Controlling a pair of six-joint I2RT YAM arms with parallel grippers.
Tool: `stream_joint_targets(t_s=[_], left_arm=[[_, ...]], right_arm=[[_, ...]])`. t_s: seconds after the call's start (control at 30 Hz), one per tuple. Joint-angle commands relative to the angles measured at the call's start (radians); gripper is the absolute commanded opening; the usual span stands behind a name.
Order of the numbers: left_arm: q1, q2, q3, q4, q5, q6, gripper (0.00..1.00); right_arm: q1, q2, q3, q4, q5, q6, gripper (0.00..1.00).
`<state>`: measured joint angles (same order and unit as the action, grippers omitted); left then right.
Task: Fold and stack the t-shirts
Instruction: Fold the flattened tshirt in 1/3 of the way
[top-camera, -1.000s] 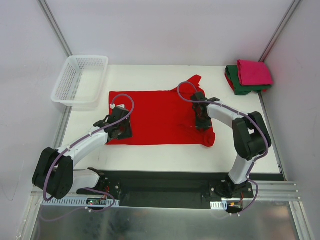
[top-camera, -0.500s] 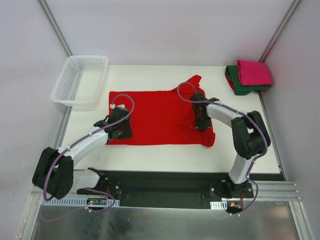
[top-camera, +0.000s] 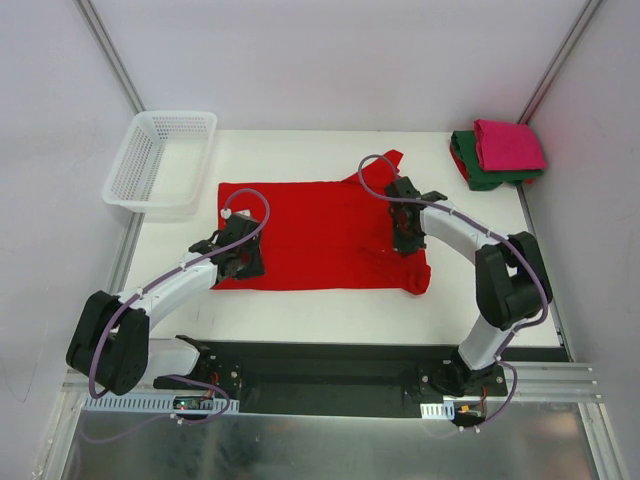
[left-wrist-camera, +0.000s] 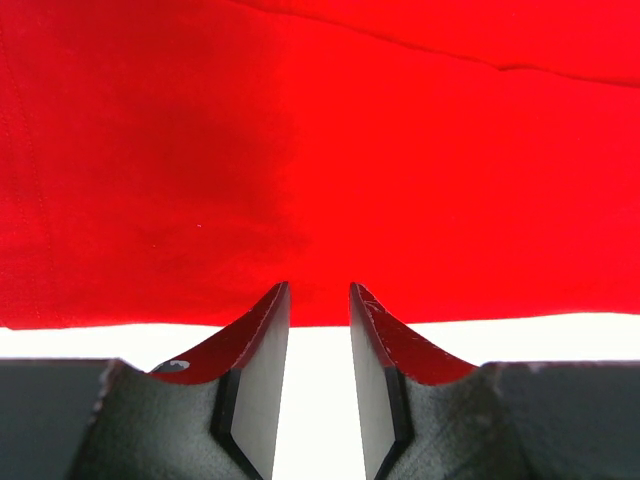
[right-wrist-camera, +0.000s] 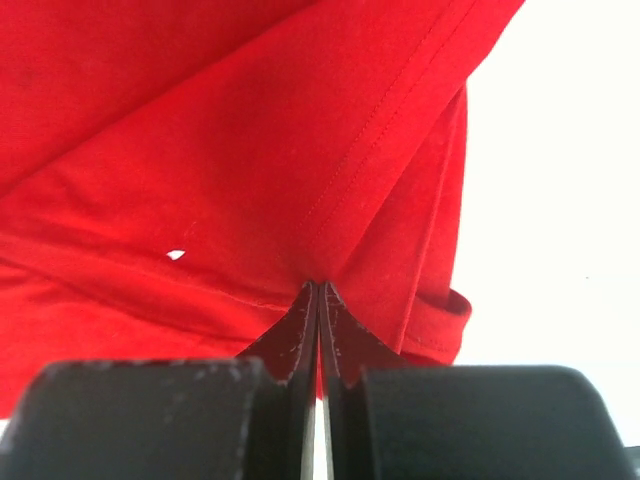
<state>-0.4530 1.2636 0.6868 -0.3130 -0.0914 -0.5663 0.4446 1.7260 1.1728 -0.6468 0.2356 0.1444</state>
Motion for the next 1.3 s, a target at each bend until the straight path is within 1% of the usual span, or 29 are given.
stream_joint_targets(t_s=[0.0,0.37,0.63,0.87,0.93,1.03,1.13,1.27], left_arm=[[-0.01,0.003,0.002,-0.003,-0.033,-0.003,0.3],[-0.01,-0.009,-0.021,-0.003,-0.042,-0.004,0.3],[-0.012,0.0,-0.023,-0.001,-0.042,-0.006,0.3],[-0.012,0.002,-0.027,0.002,-0.041,-0.006,0.29],[-0.012,0.0,-0.03,0.002,-0.042,-0.006,0.29],[-0.01,-0.001,-0.035,0.002,-0.045,-0.007,0.29],[-0.012,-0.003,-0.036,0.003,-0.045,-0.009,0.29],[-0.01,-0.004,-0.038,0.003,-0.045,-0.009,0.29]], right_arm=[[-0.001,-0.069,0.071,-0.06,0.022,-0.011,0.01],[-0.001,-0.054,0.128,-0.093,0.033,-0.028,0.01],[0.0,-0.033,0.077,-0.076,0.031,-0.019,0.01],[0.008,0.012,0.06,-0.06,0.039,-0.016,0.07],[0.009,0.015,0.06,-0.057,0.037,-0.014,0.1],[0.011,0.017,0.064,-0.057,0.037,-0.017,0.11],[0.009,0.017,0.068,-0.059,0.037,-0.019,0.1],[0.011,0.017,0.068,-0.059,0.037,-0.016,0.03]])
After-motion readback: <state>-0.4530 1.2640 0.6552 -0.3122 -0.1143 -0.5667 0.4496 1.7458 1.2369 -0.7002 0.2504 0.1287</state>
